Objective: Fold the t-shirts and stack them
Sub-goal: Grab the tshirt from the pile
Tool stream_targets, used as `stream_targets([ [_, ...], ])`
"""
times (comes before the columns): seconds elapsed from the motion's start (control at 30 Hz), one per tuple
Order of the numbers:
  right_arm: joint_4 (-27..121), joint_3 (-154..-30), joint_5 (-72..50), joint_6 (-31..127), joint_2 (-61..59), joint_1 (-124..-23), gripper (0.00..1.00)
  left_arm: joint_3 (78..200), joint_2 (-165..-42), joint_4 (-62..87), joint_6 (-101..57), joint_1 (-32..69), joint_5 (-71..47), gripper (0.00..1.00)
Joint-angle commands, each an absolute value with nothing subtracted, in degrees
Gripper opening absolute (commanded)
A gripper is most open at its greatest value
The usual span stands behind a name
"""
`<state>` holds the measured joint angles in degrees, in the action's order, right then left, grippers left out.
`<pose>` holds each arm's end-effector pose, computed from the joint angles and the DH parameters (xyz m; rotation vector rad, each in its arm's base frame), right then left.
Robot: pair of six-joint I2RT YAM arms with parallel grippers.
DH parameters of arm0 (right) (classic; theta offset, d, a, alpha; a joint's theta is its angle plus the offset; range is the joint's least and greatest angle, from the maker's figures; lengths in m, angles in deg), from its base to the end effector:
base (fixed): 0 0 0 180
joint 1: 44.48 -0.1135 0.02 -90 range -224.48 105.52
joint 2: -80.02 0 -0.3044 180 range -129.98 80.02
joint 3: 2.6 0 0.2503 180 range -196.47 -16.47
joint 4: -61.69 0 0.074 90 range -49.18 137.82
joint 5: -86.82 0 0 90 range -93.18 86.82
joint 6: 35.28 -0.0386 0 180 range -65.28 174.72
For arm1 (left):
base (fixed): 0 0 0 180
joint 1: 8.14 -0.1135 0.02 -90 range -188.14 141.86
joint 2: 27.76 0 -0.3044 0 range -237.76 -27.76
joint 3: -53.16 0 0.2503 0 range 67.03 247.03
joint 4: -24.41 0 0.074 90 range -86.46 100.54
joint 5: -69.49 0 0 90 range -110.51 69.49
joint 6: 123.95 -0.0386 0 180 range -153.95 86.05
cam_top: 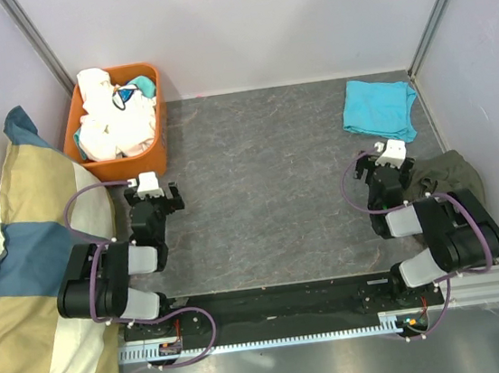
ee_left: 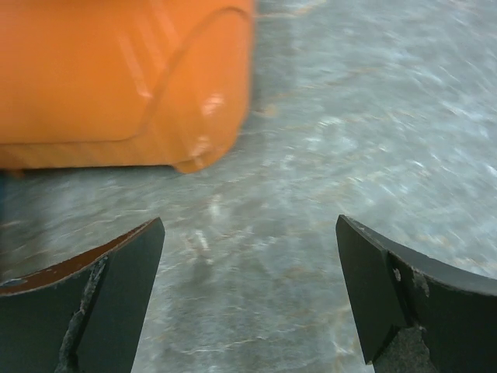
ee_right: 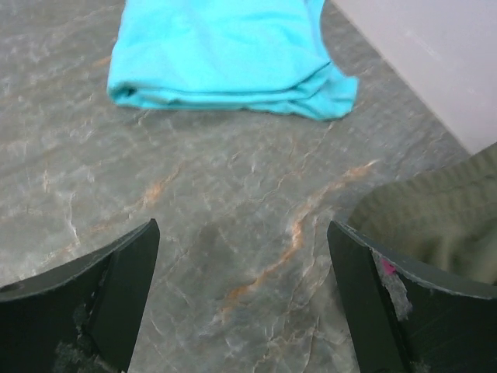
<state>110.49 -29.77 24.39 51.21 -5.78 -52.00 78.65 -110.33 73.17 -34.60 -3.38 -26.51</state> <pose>0.2350 0.0130 0.1849 0.2905 1.7060 -0.2768 0.2274 -0.0149 0.1890 0.0033 1.7153 0.0366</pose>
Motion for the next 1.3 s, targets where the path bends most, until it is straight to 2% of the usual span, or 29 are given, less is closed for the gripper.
stream_targets([
  [0.0, 93.8, -40.5, 35.3, 48.9, 2.0, -54.1, 0.98, 78.9, -109.1, 78.0, -33.8, -0.4, -37.5, 1.0],
  [0.33, 70.3, -54.3, 28.3, 40.3, 8.2, -59.1, 0.98, 79.3, -109.2, 76.5, -33.6, -0.6, -36.6, 1.0],
  [0.4, 66.6, -56.8, 26.5, 39.5, 8.3, -60.1, 0.98, 81.3, -108.7, 74.1, -33.3, -2.1, -32.9, 1.0],
  [0.47, 62.8, -57.9, 25.8, 39.7, 8.7, -62.0, 0.98, 84.9, -105.3, 61.2, -33.9, -2.0, -30.5, 1.0],
  [0.53, 61.8, -58.0, 25.6, 39.6, 10.1, -64.2, 0.98, 88.6, -103.8, 56.7, -35.3, -2.0, -29.1, 1.0],
  [0.67, 61.5, -57.5, 24.9, 37.4, 11.1, -66.8, 0.98, 94.5, -99.0, 44.3, -31.1, -1.7, -34.4, 1.0],
  [0.77, 55.7, -60.4, 23.0, 35.8, 9.4, -67.7, 0.98, 106.6, -100.7, 34.4, -29.6, -1.8, -34.2, 1.0],
  [0.8, 53.2, -61.5, 22.7, 35.6, 8.8, -68.1, 0.98, 114.0, -103.6, 27.3, -29.7, -1.8, -34.7, 1.0],
  [0.87, 51.4, -61.8, 22.1, 36.3, 9.1, -68.3, 0.98, 120.9, -107.7, 22.0, -30.0, -2.7, -34.3, 1.0],
  [1.0, 48.2, -61.2, 21.7, 36.0, 12.0, -68.5, 0.98, 137.7, -116.6, 11.0, -28.6, -10.1, -23.0, 0.98],
  [1.03, 48.0, -61.1, 21.2, 35.9, 12.6, -68.5, 0.98, 139.8, -118.9, 7.6, -28.6, -10.9, -21.1, 0.95],
  [1.27, 42.5, -59.7, 19.4, 33.5, 17.6, -68.8, 0.98, 153.2, -127.5, -1.1, -31.5, -13.7, -20.8, 0.92],
])
